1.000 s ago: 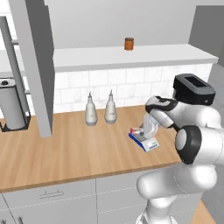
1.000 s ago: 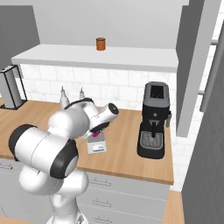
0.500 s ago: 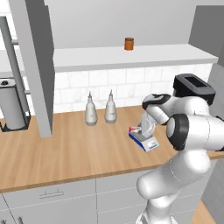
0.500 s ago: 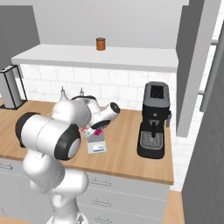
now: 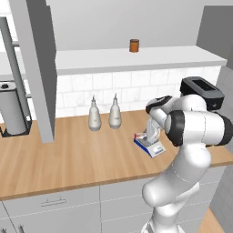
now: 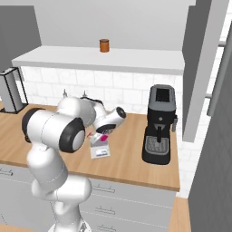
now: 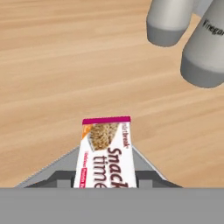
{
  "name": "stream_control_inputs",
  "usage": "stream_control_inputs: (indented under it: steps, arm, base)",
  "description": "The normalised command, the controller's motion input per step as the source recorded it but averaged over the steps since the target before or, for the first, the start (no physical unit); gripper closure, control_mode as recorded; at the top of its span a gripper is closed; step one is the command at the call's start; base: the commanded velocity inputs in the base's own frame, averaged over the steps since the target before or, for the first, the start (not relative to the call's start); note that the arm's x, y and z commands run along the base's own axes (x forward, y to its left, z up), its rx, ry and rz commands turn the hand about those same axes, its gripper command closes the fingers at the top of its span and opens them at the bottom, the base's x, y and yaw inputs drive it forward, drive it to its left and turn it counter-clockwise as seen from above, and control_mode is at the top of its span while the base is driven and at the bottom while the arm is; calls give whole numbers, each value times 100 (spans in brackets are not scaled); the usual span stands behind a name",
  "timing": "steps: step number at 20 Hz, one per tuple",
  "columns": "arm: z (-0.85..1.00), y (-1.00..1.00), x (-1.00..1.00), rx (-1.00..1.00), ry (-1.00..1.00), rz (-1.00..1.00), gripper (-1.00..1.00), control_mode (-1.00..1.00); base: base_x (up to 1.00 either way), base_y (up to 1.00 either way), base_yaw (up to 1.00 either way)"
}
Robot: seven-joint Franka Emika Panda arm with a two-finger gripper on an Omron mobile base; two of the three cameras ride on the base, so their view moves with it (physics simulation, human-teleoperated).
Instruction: Pick the bar and place it on the digital scale for weighing, and close the cabinet.
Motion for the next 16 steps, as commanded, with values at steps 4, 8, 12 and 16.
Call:
stream_control_inputs:
  steps: [4, 8, 12, 16]
  arm:
    - [-29, 0, 8, 0, 0, 0, 100, -100]
    - [-18, 0, -3, 0, 0, 0, 100, -100]
    - [0, -3, -31, 0, -4, 0, 100, -100]
    - [0, 0, -14, 0, -7, 0, 100, -100]
  base:
    - [0, 0, 0]
    - [0, 0, 0]
    - [0, 0, 0]
    - [0, 0, 0]
